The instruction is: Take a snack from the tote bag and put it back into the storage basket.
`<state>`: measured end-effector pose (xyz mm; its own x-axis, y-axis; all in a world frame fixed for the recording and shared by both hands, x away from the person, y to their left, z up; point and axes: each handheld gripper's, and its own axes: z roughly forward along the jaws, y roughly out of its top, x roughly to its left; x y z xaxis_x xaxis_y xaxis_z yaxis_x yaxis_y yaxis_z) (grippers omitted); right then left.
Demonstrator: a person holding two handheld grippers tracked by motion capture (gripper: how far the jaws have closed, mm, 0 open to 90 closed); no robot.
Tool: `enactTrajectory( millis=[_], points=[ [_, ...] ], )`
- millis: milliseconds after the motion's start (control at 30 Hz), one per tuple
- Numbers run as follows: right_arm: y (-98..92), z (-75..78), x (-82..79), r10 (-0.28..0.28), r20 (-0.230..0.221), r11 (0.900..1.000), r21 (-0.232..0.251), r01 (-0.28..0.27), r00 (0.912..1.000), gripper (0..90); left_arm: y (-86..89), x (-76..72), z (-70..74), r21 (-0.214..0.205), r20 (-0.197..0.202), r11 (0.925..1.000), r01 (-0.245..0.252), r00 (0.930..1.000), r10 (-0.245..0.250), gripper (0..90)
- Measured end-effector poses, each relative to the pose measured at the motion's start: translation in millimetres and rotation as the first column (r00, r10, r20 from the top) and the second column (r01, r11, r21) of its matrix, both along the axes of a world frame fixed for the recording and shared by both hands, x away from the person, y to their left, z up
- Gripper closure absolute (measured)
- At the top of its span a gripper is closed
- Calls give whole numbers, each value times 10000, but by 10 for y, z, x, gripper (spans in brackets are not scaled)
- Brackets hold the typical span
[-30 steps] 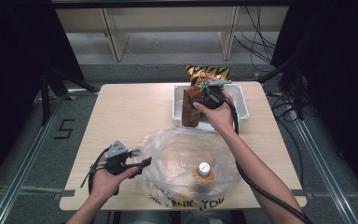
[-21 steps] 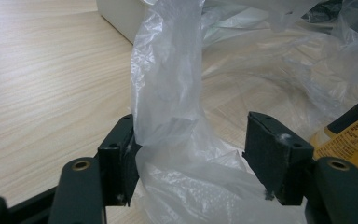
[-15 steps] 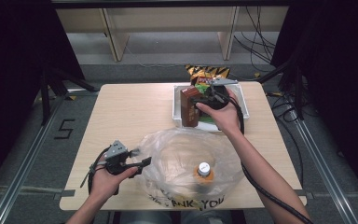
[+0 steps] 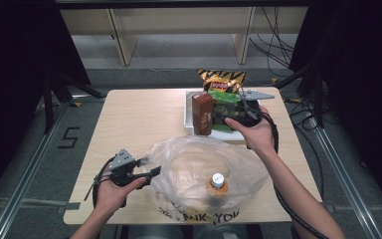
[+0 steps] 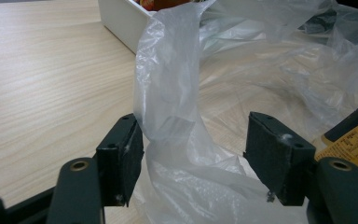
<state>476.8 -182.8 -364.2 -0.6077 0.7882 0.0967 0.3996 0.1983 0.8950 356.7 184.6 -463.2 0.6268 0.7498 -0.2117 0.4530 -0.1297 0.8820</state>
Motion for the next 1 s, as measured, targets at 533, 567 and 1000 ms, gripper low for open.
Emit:
enactTrajectory(
  millis=[533,567,1000],
  points=[
    [-273,-69,-472,1151,-98,9933,90,-1150,9933,640,1,-9,14,52,195,9999,115,9997,-116,349],
    [-289,-70,-511,1241,-35,9922,-70,-1241,9923,657,-1,-11,16,105,208,9999,63,9998,-65,349],
    [-339,-102,-837,1721,-171,9851,2,-1721,9849,666,-6,-4,-2,83,185,10000,-8,9998,6,351]
  ],
)
